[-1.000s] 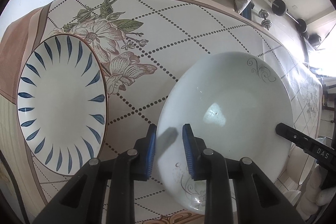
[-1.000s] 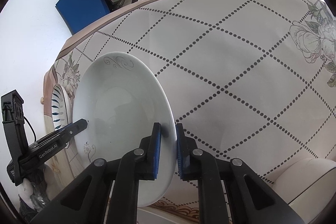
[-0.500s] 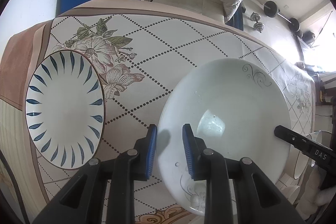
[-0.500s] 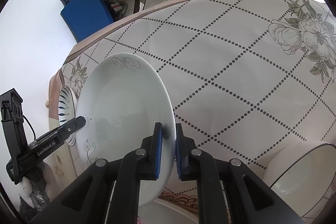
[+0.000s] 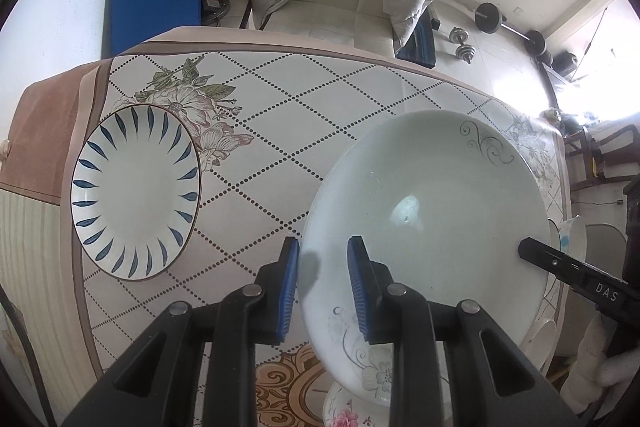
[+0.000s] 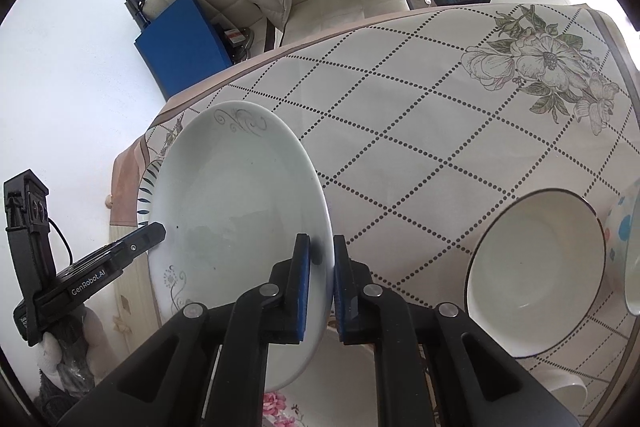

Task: Organize plates and bowls
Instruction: 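Lift the grey-floral plate with both grippers toward the pink-flower plate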

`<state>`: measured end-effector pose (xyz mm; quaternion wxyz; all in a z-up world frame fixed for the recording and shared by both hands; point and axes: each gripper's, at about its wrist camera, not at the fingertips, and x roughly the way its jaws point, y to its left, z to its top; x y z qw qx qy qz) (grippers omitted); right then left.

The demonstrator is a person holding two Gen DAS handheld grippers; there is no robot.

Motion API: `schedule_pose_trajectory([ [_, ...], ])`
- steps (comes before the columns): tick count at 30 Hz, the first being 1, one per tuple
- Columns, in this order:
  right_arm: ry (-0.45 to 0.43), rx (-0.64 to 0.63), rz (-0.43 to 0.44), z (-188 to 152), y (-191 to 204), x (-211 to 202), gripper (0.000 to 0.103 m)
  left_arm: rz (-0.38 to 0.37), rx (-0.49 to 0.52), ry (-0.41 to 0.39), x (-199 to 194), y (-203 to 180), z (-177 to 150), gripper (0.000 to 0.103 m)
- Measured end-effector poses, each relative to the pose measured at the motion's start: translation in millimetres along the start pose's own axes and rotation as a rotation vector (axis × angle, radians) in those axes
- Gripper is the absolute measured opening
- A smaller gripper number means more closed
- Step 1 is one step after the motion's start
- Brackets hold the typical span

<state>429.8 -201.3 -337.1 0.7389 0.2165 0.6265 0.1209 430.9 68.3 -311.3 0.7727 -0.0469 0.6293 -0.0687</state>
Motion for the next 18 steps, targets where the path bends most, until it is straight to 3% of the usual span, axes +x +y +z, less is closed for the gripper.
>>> schedule_pose_trajectory([
  [10,-0.023,0.055,0.013,-74.9,-18.9,-41.4,0.012,-0.012,0.079,0.009,-25.0,-24.4,-46.9,0.022],
  [18,-0.025,0.103,0.012,-129.6,-38.1,-50.9,0.012,-0.011,0.132,0.043,-21.0,-39.9,-86.0,0.022],
])
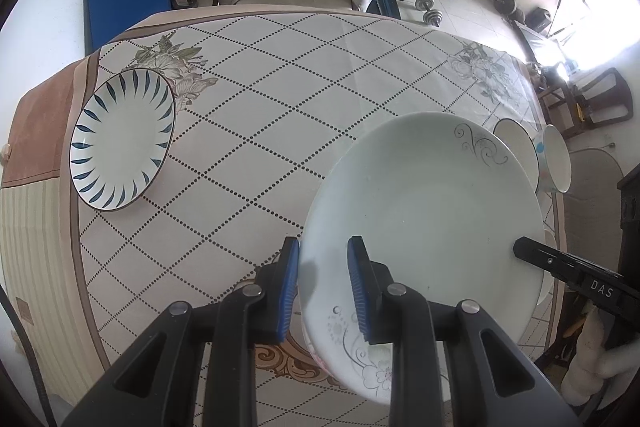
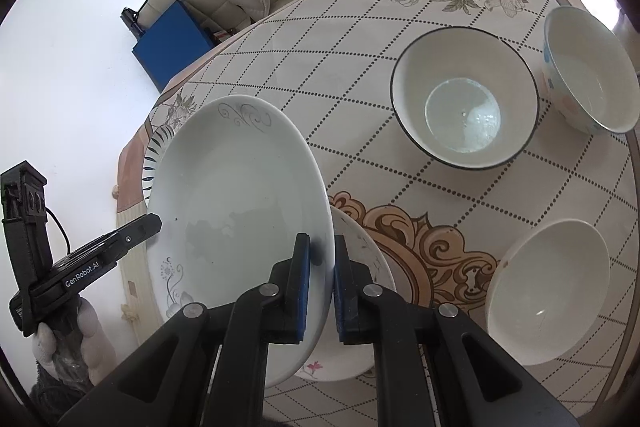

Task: Organize plates and bowls
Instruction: 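Lift the grey-floral plate with both grippers toward the pink-flower plate, then lower the grey-floral plate onto the pink-flower plate and open both grippers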

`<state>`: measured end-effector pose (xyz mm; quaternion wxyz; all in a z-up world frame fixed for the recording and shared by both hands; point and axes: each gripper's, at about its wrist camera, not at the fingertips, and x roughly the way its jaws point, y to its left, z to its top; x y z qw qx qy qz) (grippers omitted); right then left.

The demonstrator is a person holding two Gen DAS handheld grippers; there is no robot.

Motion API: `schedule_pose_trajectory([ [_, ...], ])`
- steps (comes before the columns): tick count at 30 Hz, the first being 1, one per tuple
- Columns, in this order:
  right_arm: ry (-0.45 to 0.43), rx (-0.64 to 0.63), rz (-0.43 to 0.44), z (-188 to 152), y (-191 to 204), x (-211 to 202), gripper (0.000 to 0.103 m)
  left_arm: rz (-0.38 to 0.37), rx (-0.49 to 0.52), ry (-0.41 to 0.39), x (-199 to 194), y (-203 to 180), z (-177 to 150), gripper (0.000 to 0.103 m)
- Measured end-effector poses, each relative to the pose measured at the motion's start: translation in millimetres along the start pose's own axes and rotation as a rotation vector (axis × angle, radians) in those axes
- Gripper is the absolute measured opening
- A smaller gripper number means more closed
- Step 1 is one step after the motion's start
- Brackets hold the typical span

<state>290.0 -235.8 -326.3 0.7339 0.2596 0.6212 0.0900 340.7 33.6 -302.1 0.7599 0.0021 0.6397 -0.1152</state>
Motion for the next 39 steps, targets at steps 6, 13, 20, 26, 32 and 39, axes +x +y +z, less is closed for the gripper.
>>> schedule_pose_trajectory([
  [6,0.017,0.027,0.003,-24.5,-17.9,6.7,0.012,0.011,0.016,0.039,16.5,-6.8,-24.6,0.022],
  [13,0.063,0.044,0.001,-44.0,-32.5,31.9,0.012,0.035,0.013,0.08,38.9,-4.2,-43.1,0.022],
  [20,0.09,0.038,-0.016,-53.8,-38.6,51.6,0.012,0.073,0.034,0.127,60.4,-4.7,-57.3,0.022],
  [26,0.118,0.029,-0.037,-56.2,-37.1,67.5,0.012,0.087,0.033,0.159,73.9,-2.9,-65.4,0.022],
  [32,0.112,0.024,-0.045,-53.2,-38.0,71.4,0.012,0.111,0.069,0.16,79.9,-12.4,-67.8,0.022],
  [39,0.131,-0.033,-0.082,-52.1,-31.9,74.5,0.016,0.132,0.1,0.186,85.2,-24.5,-71.4,0.023],
])
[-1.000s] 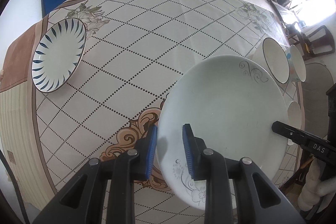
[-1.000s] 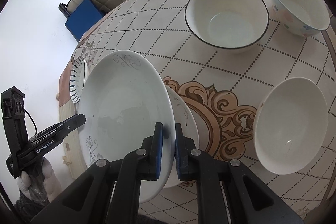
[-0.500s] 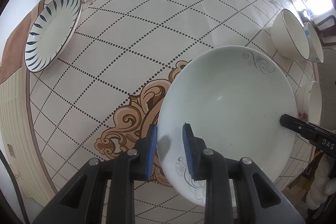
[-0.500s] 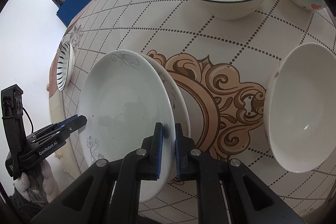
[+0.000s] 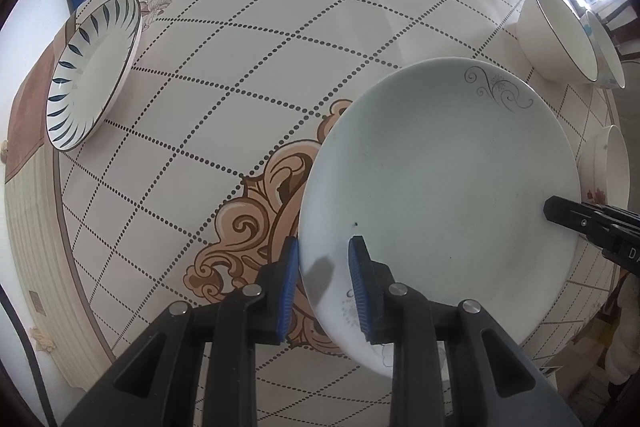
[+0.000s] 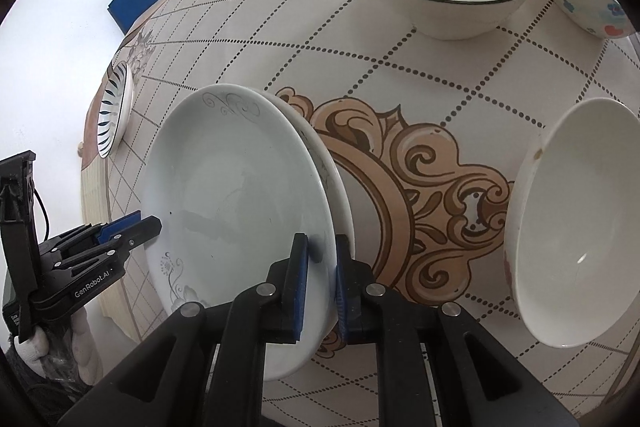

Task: Organize plates and bowls
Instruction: 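Lower the grey-floral plate onto the pink-flower plate and open both grippers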

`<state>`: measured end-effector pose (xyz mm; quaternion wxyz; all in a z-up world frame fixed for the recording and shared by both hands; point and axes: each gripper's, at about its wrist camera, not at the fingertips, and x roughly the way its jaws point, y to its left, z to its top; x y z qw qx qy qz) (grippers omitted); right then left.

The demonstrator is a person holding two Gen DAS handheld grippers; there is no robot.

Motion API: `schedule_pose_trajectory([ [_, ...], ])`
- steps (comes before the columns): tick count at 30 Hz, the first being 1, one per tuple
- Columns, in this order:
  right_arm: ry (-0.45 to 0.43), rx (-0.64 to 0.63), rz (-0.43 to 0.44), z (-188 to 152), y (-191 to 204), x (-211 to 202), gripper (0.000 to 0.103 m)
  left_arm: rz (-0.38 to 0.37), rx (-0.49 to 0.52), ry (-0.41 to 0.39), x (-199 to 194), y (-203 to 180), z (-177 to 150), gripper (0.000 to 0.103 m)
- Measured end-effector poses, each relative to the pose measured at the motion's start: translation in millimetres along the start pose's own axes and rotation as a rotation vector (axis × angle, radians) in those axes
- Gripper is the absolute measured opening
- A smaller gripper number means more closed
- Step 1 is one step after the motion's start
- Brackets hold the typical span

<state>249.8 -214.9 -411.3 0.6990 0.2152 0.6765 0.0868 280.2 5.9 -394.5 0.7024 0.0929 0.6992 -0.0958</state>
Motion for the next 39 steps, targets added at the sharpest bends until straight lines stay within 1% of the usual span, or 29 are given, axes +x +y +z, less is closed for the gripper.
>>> schedule_pose_trajectory([
  [3,0.024,-0.008,-0.024,1.8,4.3,0.9,0.02,-0.006,-0.014,0.022,3.4,0.2,-2.5,0.023],
  [5,0.035,-0.019,-0.043,3.6,9.2,2.5,0.02,-0.003,-0.02,0.026,4.3,0.5,-4.8,0.023],
  [6,0.041,-0.019,-0.055,4.1,11.5,2.9,0.02,-0.005,-0.02,0.027,6.7,6.5,-5.0,0.023],
  [10,0.104,0.016,-0.081,8.1,17.1,6.9,0.021,-0.009,-0.029,0.033,8.7,7.9,-7.2,0.023],
  [14,0.112,0.026,-0.092,9.1,20.4,9.2,0.021,-0.005,-0.037,0.024,7.6,12.9,-11.4,0.023],
  [18,0.105,0.041,-0.146,7.2,27.5,8.5,0.019,0.003,-0.044,0.017,7.5,21.8,-12.9,0.023],
  [22,0.106,0.061,-0.174,8.2,28.6,6.4,0.019,0.005,-0.043,0.013,1.5,22.3,-6.9,0.023],
  [23,0.103,0.056,-0.196,8.1,27.8,4.7,0.019,0.002,-0.043,0.013,1.6,22.1,-5.7,0.023],
  [25,0.097,0.034,-0.275,8.6,27.8,5.5,0.019,0.004,-0.041,0.01,1.7,21.3,-3.4,0.023],
  [26,0.094,0.041,-0.26,8.7,25.8,4.8,0.019,0.001,-0.04,0.01,1.6,21.0,-3.1,0.023],
  [27,0.1,0.063,-0.213,8.0,23.4,4.5,0.019,-0.004,-0.038,0.01,0.1,19.9,-1.0,0.023],
  [28,0.108,0.081,-0.19,7.4,21.5,4.7,0.019,-0.002,-0.037,0.01,0.3,19.6,-0.6,0.023],
  [34,0.114,0.066,-0.193,6.4,22.7,3.7,0.02,-0.015,-0.044,0.015,-0.6,16.4,0.2,0.024],
  [35,0.121,0.061,-0.199,5.7,24.4,4.3,0.027,-0.012,-0.043,0.024,-0.7,15.8,0.2,0.024],
  [36,0.129,0.053,-0.206,3.9,26.6,5.3,0.048,-0.014,-0.047,0.029,-3.2,15.3,-0.6,0.024],
  [37,0.126,0.049,-0.217,3.1,29.3,4.4,0.064,-0.027,-0.059,0.023,-6.5,15.2,-1.4,0.025],
  [38,0.114,0.041,-0.224,0.4,33.2,3.4,0.09,-0.028,-0.065,0.014,-10.0,15.2,-2.5,0.026],
  [39,0.098,0.023,-0.225,-2.6,37.4,1.4,0.096,-0.021,-0.066,0.0,-14.5,14.7,-4.1,0.026],
])
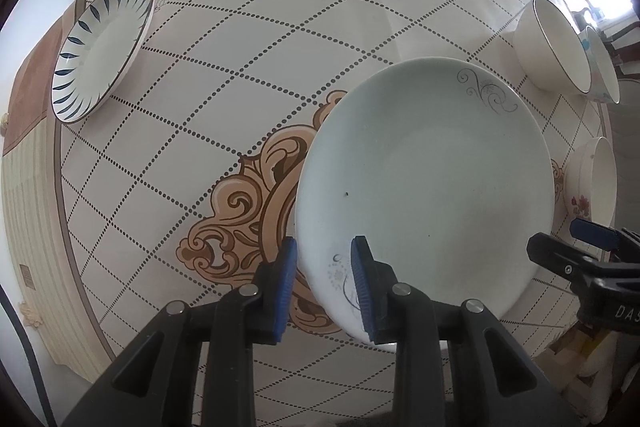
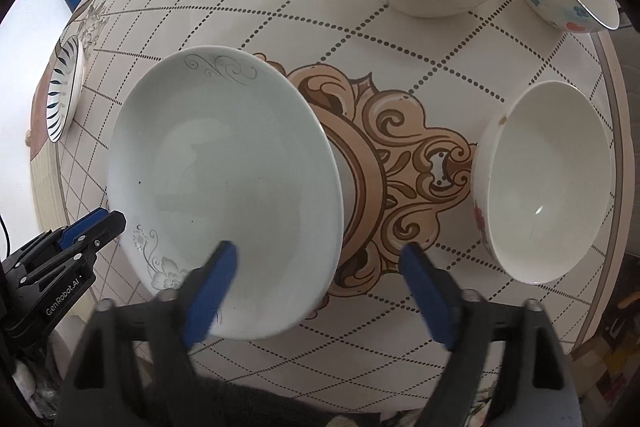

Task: Organize plates and bowls
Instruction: 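Lower the grey-floral plate onto the pink-flower plate and open both grippers, then move both grippers to the blue-leaf plate rim and close them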

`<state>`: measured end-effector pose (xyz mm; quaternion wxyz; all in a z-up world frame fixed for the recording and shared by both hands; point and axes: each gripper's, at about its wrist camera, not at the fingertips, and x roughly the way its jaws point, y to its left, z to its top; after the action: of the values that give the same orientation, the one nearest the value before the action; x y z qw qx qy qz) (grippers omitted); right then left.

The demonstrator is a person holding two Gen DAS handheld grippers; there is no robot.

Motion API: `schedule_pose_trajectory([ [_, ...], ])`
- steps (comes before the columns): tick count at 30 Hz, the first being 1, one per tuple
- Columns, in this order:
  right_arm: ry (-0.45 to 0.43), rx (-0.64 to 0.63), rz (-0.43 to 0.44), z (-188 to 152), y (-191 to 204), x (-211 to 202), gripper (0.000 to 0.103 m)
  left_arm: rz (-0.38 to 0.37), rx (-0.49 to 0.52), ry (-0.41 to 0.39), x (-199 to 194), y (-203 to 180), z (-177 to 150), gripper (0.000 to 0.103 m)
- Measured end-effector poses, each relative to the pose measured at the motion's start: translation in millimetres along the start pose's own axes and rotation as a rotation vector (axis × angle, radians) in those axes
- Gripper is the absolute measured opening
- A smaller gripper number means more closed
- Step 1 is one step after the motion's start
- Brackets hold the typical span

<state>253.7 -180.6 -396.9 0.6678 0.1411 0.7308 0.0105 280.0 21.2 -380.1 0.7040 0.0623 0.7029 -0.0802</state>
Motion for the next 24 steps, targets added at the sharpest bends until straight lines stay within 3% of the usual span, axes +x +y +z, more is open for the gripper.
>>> schedule_pose_trajectory([
  [3,-0.03,-0.048,-0.047,-9.7,14.6,-8.4,0.096,0.013,-0.002,-0.033,-12.2,-0.7,-3.6,0.036],
  [4,-0.042,-0.062,-0.054,-13.0,20.8,-11.5,0.096,0.021,-0.01,-0.038,-16.2,1.3,-4.2,0.048],
  [5,-0.05,-0.073,-0.063,-16.0,25.9,-14.3,0.096,0.026,-0.02,-0.044,-19.8,2.4,-5.0,0.066],
  [7,-0.059,-0.086,-0.071,-21.7,33.2,-19.6,0.097,0.025,-0.037,-0.059,-27.8,4.8,-7.5,0.085],
  [12,-0.105,-0.106,-0.071,-35.0,38.4,-44.2,0.1,-0.001,-0.056,-0.079,-50.0,4.1,-13.7,0.085],
  [17,-0.155,-0.106,-0.012,-37.7,44.7,-76.5,0.1,0.0,-0.054,-0.145,-76.4,9.4,-16.2,0.085],
  [24,-0.25,-0.186,0.072,-12.6,91.5,-112.2,0.1,0.03,-0.131,-0.235,-116.2,49.8,0.7,0.085],
])
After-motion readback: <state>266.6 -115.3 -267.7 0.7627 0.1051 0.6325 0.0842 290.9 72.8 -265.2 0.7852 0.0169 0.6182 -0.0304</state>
